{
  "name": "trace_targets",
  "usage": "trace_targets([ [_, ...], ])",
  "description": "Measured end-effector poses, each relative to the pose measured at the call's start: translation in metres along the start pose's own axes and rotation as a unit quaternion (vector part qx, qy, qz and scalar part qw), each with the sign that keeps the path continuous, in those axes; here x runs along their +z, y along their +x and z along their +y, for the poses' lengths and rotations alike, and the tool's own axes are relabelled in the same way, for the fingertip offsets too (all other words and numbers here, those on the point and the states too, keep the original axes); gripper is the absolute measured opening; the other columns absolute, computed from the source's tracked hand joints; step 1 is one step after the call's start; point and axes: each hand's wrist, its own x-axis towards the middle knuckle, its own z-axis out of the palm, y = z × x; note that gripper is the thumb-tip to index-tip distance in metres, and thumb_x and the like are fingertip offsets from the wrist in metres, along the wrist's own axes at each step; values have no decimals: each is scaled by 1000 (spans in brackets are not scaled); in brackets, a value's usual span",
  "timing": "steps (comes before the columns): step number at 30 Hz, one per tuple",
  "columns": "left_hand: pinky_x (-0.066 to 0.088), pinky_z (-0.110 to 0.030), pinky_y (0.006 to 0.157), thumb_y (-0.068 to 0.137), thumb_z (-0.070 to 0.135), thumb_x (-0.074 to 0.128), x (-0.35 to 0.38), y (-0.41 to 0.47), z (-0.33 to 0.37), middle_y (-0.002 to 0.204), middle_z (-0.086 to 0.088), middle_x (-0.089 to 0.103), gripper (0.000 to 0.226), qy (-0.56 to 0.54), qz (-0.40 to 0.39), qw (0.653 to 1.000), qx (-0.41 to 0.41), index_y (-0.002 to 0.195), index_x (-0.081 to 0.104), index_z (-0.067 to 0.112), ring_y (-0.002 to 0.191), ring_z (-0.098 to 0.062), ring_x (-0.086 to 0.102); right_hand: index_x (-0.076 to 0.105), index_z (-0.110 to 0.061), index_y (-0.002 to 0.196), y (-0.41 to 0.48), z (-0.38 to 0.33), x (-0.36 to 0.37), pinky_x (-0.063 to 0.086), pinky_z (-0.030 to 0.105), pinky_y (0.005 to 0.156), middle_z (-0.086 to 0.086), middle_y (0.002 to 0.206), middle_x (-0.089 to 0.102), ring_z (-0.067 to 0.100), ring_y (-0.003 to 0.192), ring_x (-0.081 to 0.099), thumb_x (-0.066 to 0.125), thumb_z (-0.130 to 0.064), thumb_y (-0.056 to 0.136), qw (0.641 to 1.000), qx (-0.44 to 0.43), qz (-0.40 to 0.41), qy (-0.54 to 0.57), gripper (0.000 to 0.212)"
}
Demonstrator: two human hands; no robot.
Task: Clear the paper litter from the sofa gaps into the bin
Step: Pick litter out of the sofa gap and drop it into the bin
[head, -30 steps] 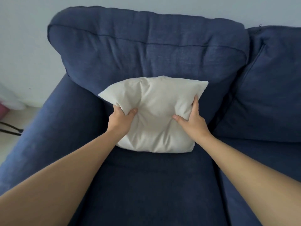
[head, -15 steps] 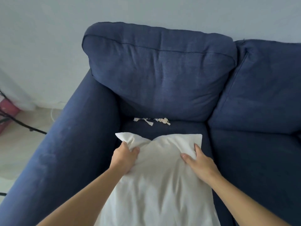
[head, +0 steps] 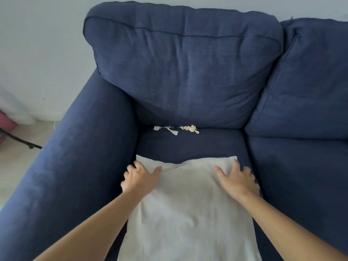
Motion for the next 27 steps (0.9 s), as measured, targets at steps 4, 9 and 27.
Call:
trace_targets([
  [4,36,-48,99,81,79,36,-11,38,30,137,-11,43,87,39,61,997,24,137,39,12,128,-31,38,32,-17,153,32,-35,0,25,54,115,13,153,37,30,144,30,33,-76,85,993,-63,91,-43,90],
  [9,32,-46,100,76,83,37,-6,80,78,139,-9,43,90,53,77,995,45,133,44,14,129,-29,36,32,-11,152,77,-86,7,29,52,114,12,151,39,30,142,33,37,-77,84,994,-84,56,-35,95],
  [27,20,-52,110,54,91,52,57,225,138,159,-11,19,135,17,27,997,-68,153,17,5,143,-31,18,55,-20,130,221,-159,66,52,37,78,8,127,51,28,113,60,60,-72,77,996,-80,-20,34,75],
])
